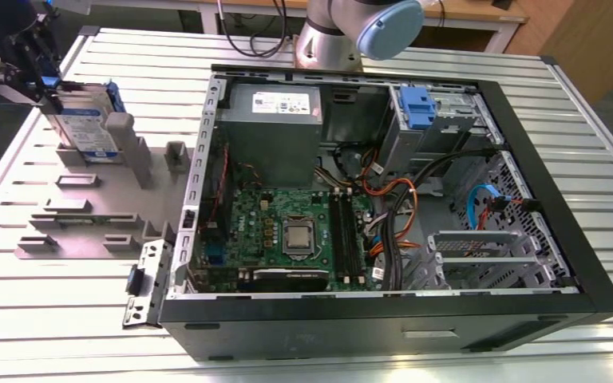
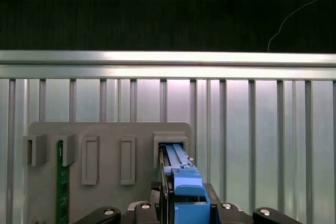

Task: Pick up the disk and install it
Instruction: 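Pick up the disk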

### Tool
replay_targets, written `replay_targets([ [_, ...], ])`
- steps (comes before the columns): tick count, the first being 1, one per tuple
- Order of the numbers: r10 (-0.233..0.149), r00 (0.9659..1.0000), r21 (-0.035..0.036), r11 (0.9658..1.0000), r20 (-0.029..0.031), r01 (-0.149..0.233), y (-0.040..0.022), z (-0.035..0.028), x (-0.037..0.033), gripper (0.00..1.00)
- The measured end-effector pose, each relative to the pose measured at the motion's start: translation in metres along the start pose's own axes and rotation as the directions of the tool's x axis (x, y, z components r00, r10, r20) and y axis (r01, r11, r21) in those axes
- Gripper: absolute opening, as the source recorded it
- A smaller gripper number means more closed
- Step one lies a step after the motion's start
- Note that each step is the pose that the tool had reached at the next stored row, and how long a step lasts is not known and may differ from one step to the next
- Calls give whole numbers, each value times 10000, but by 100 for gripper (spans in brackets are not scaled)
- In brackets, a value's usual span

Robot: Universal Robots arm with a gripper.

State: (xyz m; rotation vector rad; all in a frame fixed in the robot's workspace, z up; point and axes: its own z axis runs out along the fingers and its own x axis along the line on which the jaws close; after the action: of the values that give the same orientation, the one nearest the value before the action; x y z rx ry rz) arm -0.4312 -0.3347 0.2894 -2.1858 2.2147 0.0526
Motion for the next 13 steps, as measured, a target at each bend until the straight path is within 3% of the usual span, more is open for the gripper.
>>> replay_targets([
  [13,1,10000,1,10000,-40,-1,0,0,17,42],
])
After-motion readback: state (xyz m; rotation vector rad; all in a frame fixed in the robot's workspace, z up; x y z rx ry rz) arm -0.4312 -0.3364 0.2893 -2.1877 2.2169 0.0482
